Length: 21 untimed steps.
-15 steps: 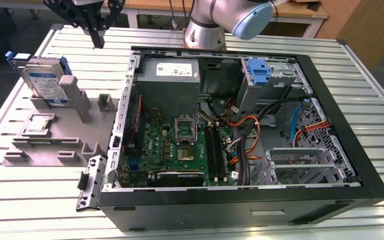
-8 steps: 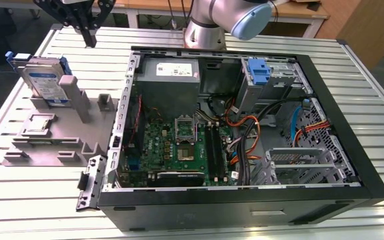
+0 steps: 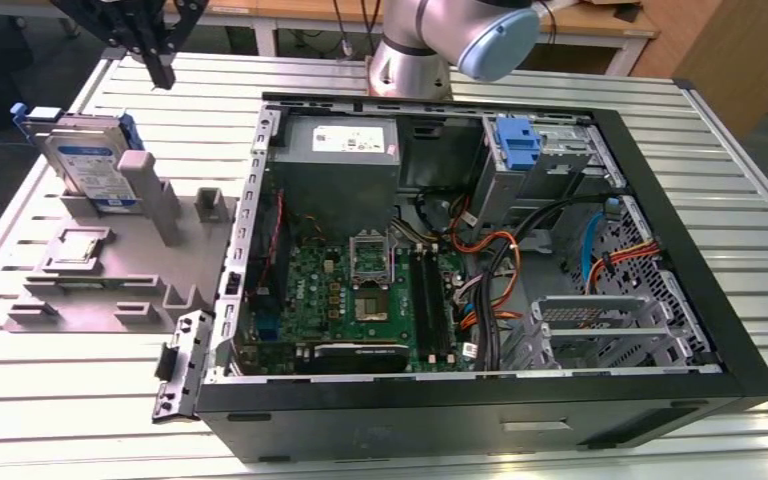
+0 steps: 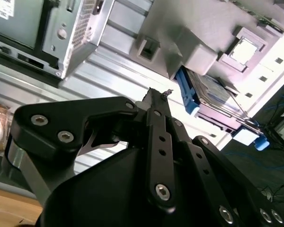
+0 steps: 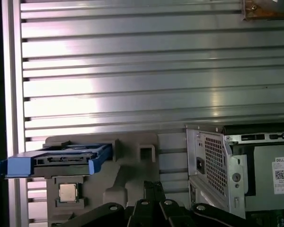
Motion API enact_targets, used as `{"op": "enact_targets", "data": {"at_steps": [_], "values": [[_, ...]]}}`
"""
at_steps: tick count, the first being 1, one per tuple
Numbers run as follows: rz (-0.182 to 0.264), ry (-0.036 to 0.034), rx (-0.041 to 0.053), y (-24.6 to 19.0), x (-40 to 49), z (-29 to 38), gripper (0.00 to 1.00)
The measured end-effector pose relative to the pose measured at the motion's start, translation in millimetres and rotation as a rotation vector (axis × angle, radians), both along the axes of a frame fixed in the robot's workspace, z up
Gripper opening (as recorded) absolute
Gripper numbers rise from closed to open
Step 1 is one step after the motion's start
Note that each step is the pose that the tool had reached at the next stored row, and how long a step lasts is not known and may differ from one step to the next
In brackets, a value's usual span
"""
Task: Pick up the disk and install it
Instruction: 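Reach for the disk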
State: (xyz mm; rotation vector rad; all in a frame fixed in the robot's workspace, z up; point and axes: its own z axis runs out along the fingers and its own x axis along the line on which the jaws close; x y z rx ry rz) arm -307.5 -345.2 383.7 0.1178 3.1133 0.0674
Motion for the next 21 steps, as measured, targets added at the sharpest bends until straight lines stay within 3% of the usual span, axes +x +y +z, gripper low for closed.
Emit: {"op": "enact_targets", "data": {"at_steps": [7,13,21], "values": [[0.000,0.0063,0.0001,5.0,-21.5,-3.2,0.10],[0.000,0.0202,0.0001,6.5,-40.5,-5.9,0.10],[0.000,0.0322,0.0001,6.9,-75.2,-9.8,0.10]]}}
